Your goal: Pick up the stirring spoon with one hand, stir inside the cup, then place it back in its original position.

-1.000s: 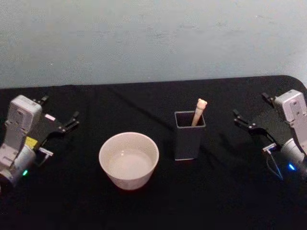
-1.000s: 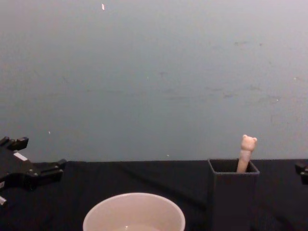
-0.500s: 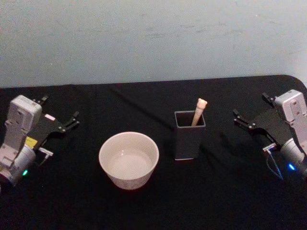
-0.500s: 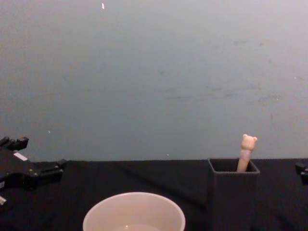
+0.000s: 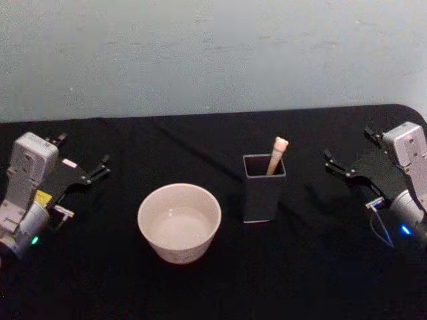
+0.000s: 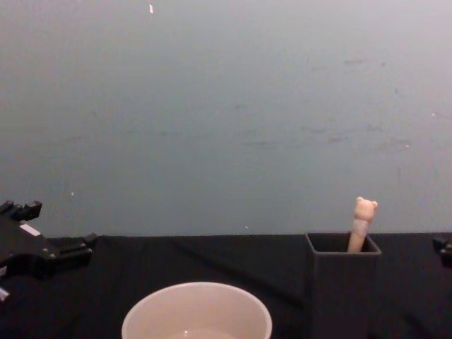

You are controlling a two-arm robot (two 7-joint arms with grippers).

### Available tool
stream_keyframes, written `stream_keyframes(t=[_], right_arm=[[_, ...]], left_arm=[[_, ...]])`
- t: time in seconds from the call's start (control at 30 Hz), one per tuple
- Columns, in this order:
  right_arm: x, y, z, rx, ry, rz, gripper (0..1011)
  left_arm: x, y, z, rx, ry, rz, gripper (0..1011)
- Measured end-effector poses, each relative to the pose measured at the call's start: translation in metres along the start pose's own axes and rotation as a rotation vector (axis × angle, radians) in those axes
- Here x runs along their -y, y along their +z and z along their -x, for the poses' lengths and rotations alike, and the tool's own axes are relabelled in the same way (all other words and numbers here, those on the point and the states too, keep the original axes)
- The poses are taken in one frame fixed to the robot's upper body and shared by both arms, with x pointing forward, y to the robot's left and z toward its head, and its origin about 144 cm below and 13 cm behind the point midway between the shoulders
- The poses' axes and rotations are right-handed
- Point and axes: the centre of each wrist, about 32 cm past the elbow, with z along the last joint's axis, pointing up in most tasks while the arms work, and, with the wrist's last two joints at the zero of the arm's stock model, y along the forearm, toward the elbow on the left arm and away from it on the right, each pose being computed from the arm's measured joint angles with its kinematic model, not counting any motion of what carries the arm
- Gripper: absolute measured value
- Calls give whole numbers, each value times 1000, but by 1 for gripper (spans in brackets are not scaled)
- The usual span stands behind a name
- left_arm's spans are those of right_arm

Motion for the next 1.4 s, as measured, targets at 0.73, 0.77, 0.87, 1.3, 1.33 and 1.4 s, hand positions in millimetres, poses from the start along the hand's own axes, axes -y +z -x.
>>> stream_keyframes(t=[0.73, 0.77, 0.87, 1.3, 1.33, 1.4], right_arm=[[19, 26, -22, -228, 196, -56, 1002], [20, 27, -22, -230, 207, -58, 1003], [21, 28, -20, -237, 239, -66, 1003], [9, 30, -2, -275, 313, -75, 1003], [8, 31, -1, -276, 316, -75, 1002], [7, 31, 0, -278, 321, -74, 1002]], left_arm=[[0, 0, 0, 0, 0, 0, 1001], [0, 0, 0, 0, 0, 0, 1001], [0, 0, 0, 0, 0, 0, 1001], [0, 0, 0, 0, 0, 0, 1001], [0, 0, 0, 0, 0, 0, 1001], [0, 0, 0, 0, 0, 0, 1001]])
